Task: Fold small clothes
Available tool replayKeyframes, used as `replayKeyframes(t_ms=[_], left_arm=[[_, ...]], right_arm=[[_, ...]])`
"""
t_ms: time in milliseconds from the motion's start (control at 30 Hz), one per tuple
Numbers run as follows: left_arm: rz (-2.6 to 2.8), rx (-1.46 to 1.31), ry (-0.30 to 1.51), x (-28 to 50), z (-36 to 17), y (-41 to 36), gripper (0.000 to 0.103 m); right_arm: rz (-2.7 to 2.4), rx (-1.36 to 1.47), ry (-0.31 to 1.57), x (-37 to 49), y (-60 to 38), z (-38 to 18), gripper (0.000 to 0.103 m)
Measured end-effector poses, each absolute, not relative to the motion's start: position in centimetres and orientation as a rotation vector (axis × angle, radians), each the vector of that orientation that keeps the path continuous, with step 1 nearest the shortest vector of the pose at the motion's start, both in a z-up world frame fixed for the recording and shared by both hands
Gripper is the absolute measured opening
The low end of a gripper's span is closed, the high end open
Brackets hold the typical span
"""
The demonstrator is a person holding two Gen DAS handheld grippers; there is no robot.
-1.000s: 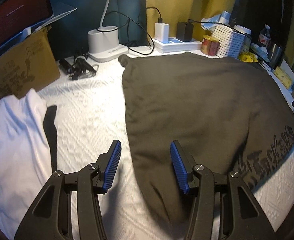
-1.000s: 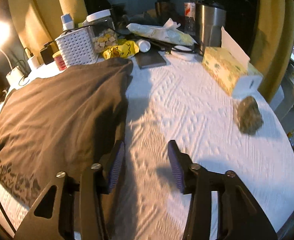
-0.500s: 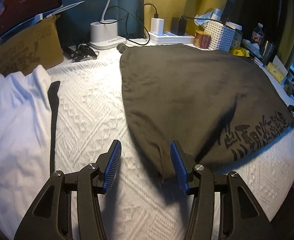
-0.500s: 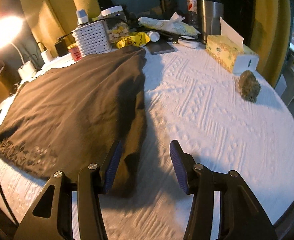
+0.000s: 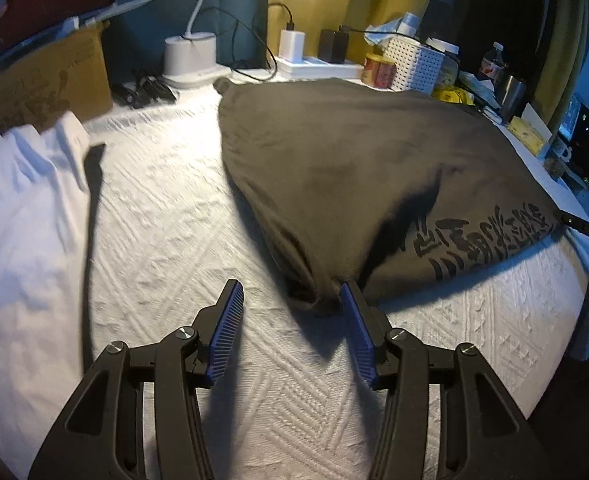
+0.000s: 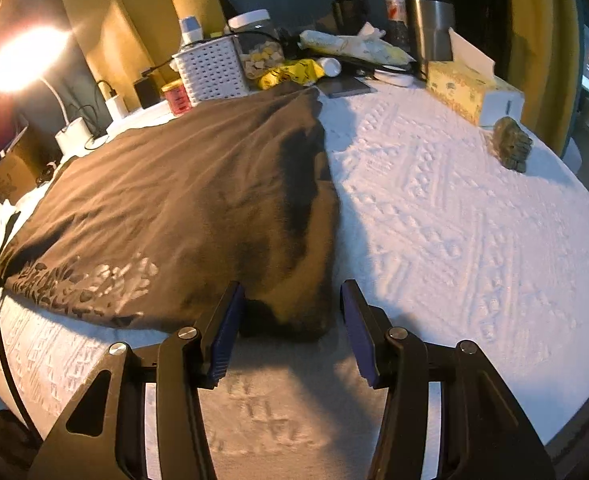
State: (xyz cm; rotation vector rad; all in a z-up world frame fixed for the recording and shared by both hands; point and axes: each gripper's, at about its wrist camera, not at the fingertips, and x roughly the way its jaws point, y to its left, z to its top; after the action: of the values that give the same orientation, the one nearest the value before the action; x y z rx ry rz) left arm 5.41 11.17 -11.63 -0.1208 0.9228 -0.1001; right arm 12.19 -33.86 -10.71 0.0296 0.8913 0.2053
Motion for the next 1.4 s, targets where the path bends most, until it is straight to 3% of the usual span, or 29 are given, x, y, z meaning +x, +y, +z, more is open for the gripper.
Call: replayKeyframes(t_ms=[33, 67, 100, 167, 300, 733, 767, 800, 833, 900, 967, 1167, 1233, 1267, 1300, 1333, 1367, 1400], left_arm=[[-0.101, -0.118, 0.91, 5.4, -11.6, 11.1, 0.039], [-0.123, -0.128, 0.91, 5.6, -11.6, 11.0, 0.031], [-0.143, -0.138, 0.909, 5.7, -11.5, 10.8, 0.014], [-0.122, -0.1, 0.894, 5.8, -11.2, 10.4, 0.004], [-0.104, -0.099, 0.862, 5.6, -10.2, 10.9, 0.003], [-0.013, -0.247, 0.866, 5.1, -10.1, 13.7, 0.005], [-0.015, -0.25, 0.869, 5.2, -10.2, 13.8, 0.007], [-0.019, -0.248, 0.866, 5.2, -10.1, 13.6, 0.023], [-0.021, -0.247, 0.86, 5.3, -10.1, 13.4, 0.051], [-0.034, -0.283, 0.839, 5.4, -10.1, 13.4, 0.077], [-0.047, -0.314, 0.839, 5.9, -10.4, 13.5, 0.077], [-0.102, -0.248, 0.858, 6.7, -11.0, 11.9, 0.076], [-0.115, -0.213, 0.9, 7.2, -11.7, 11.3, 0.042], [-0.101, -0.208, 0.893, 7.2, -11.6, 11.3, 0.037], [-0.116, -0.214, 0.897, 7.3, -11.7, 11.4, 0.011], [-0.131, -0.209, 0.907, 7.3, -11.8, 11.4, 0.008], [-0.126, -0.195, 0.902, 7.2, -11.7, 11.2, 0.008], [-0.124, -0.18, 0.9, 7.0, -11.6, 11.0, 0.007]], right_arm=[[0.202, 0.007, 0.884, 12.2, -33.4, -10.8, 0.051], [0.203, -0.009, 0.88, 12.2, -33.1, -10.8, 0.039], [0.195, -0.027, 0.876, 12.2, -32.9, -10.8, 0.027], [0.227, 0.0, 0.885, 12.4, -33.0, -10.8, 0.018], [0.226, -0.011, 0.884, 12.5, -33.2, -10.4, 0.012], [0.215, -0.02, 0.897, 12.3, -33.7, -10.2, 0.011], [0.214, -0.022, 0.897, 12.3, -33.7, -10.2, 0.012], [0.214, -0.019, 0.898, 12.3, -33.7, -10.2, 0.012], [0.21, -0.013, 0.898, 12.3, -33.8, -10.3, 0.012], [0.214, 0.016, 0.903, 12.4, -34.1, -10.4, 0.014], [0.208, 0.047, 0.91, 12.6, -34.5, -10.4, 0.024], [0.186, 0.058, 0.889, 12.4, -34.1, -10.5, 0.028], [0.176, 0.047, 0.873, 12.4, -33.8, -10.5, 0.028], [0.175, 0.037, 0.867, 12.3, -33.6, -10.6, 0.028], [0.175, 0.024, 0.862, 12.3, -33.4, -10.6, 0.027], [0.178, 0.018, 0.863, 12.3, -33.4, -10.6, 0.022], [0.193, 0.02, 0.866, 12.2, -33.5, -10.5, 0.011], [0.2, 0.023, 0.87, 12.3, -33.5, -10.4, 0.011]])
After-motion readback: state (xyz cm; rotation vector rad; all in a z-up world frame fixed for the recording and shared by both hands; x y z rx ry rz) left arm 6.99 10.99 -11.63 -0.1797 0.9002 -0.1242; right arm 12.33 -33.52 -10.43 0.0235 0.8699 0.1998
